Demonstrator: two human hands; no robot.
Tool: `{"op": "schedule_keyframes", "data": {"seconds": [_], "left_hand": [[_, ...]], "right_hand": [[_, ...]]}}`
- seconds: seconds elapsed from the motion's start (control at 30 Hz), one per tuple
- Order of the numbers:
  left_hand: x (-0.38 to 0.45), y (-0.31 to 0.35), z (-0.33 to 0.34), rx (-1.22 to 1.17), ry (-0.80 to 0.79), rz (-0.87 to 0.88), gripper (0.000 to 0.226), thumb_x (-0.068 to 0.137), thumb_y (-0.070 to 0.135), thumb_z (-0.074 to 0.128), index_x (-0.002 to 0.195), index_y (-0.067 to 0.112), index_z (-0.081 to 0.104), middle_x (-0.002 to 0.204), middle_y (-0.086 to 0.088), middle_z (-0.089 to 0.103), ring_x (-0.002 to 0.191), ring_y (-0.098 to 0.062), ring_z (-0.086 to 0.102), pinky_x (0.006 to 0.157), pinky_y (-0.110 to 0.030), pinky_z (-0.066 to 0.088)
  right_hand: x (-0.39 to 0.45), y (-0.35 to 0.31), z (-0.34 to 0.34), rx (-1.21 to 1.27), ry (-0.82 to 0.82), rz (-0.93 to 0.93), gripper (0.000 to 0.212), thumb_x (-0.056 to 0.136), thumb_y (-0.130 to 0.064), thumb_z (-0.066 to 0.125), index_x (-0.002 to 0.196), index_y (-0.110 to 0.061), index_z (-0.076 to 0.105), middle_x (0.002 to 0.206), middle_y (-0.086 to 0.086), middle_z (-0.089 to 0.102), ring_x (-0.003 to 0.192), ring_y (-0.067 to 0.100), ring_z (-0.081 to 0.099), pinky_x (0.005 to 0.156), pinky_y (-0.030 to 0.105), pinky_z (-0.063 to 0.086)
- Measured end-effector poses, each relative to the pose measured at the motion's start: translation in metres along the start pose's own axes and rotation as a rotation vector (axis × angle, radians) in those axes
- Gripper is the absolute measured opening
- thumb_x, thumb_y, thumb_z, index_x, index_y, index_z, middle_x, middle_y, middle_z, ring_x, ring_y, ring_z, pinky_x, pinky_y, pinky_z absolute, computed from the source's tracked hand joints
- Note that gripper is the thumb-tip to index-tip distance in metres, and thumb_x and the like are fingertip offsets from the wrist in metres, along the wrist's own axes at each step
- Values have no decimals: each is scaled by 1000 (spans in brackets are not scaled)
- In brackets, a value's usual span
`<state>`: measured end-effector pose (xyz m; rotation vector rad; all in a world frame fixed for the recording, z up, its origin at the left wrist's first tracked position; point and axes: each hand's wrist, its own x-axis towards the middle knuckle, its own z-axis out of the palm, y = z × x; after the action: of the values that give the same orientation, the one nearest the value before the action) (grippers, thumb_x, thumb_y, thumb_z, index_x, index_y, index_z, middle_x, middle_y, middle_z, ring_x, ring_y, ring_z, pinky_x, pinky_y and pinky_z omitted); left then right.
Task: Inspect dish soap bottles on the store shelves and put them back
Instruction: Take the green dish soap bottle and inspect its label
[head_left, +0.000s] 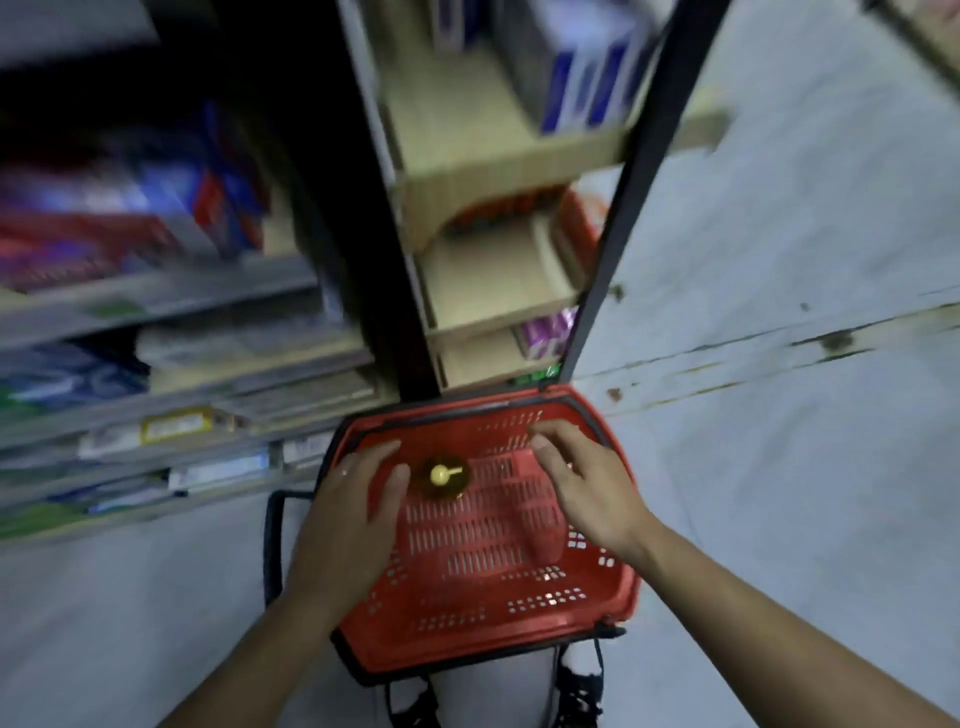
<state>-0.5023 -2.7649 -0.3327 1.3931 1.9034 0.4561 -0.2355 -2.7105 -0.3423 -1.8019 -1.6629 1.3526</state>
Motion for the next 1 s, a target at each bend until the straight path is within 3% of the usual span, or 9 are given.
{"op": "schedule_keyframes", "data": {"seconds": [0.1, 0.2, 0.33, 0.43, 0.53, 0.63, 0.7, 0.87, 1.0], "left_hand": [[-51, 85, -62, 13, 5, 69, 43, 102, 64, 43, 139, 50, 60, 137, 26, 60, 125, 1, 56, 102, -29, 45], [-103, 173, -112, 54, 9, 218, 43, 100, 66, 41, 135, 51, 60, 132, 38, 56, 123, 8, 54, 99, -17, 40], [-153, 271, -157, 18, 26, 390, 41, 103, 56, 48, 135, 38, 67, 131, 29, 62, 123, 8, 57, 104, -23, 46], [-174, 325, -171, -45, 50, 499, 30, 105, 42, 57, 131, 35, 70, 128, 24, 67, 122, 7, 61, 103, -23, 48], [-179, 361, -164, -115, 51, 612, 26, 101, 37, 61, 125, 38, 72, 123, 20, 71, 109, 6, 66, 99, -23, 49], [-173, 388, -143, -167, -42, 695, 26, 97, 43, 61, 120, 44, 73, 123, 22, 73, 107, 7, 70, 98, -19, 52], [-166, 400, -123, -159, -128, 744, 25, 99, 43, 61, 121, 42, 73, 125, 23, 73, 113, 2, 70, 102, -29, 54], [-168, 430, -64, -68, -352, 865, 29, 105, 50, 55, 129, 42, 70, 126, 33, 66, 115, 13, 62, 100, -33, 55], [-179, 461, -29, -46, -468, 946, 36, 106, 56, 49, 137, 45, 64, 130, 39, 60, 123, 14, 57, 101, -24, 50]], "right_hand": [[-73, -66, -84, 25, 98, -47, 18, 111, -38, 53, 123, -41, 66, 115, -29, 69, 106, -17, 60, 88, -1, 39], [-148, -124, -167, 49, 211, -81, 17, 109, -48, 49, 121, -57, 58, 119, -46, 63, 112, -23, 57, 87, -2, 41], [-239, -173, -251, 69, 412, -128, 36, 102, -60, 45, 132, -49, 60, 125, -42, 62, 115, -23, 55, 88, 0, 42], [-295, -186, -291, 57, 568, -142, 43, 103, -59, 44, 140, -43, 60, 137, -31, 62, 124, -11, 58, 99, 19, 45], [-340, -182, -309, 24, 709, -111, 47, 103, -60, 40, 143, -44, 57, 140, -31, 57, 129, -4, 56, 107, 25, 42], [-372, -169, -310, -9, 831, -31, 51, 103, -61, 36, 145, -43, 55, 143, -28, 56, 132, -10, 48, 106, 2, 28], [-388, -159, -305, 4, 890, 30, 51, 102, -61, 35, 145, -41, 56, 143, -25, 57, 133, -10, 48, 105, -1, 26], [-419, -131, -295, 67, 1020, 151, 56, 101, -65, 35, 146, -38, 56, 143, -22, 57, 134, 6, 56, 115, 32, 44], [-434, -113, -303, 101, 1103, 224, 52, 104, -63, 37, 147, -40, 54, 143, -23, 56, 133, 6, 56, 115, 33, 45]]}}
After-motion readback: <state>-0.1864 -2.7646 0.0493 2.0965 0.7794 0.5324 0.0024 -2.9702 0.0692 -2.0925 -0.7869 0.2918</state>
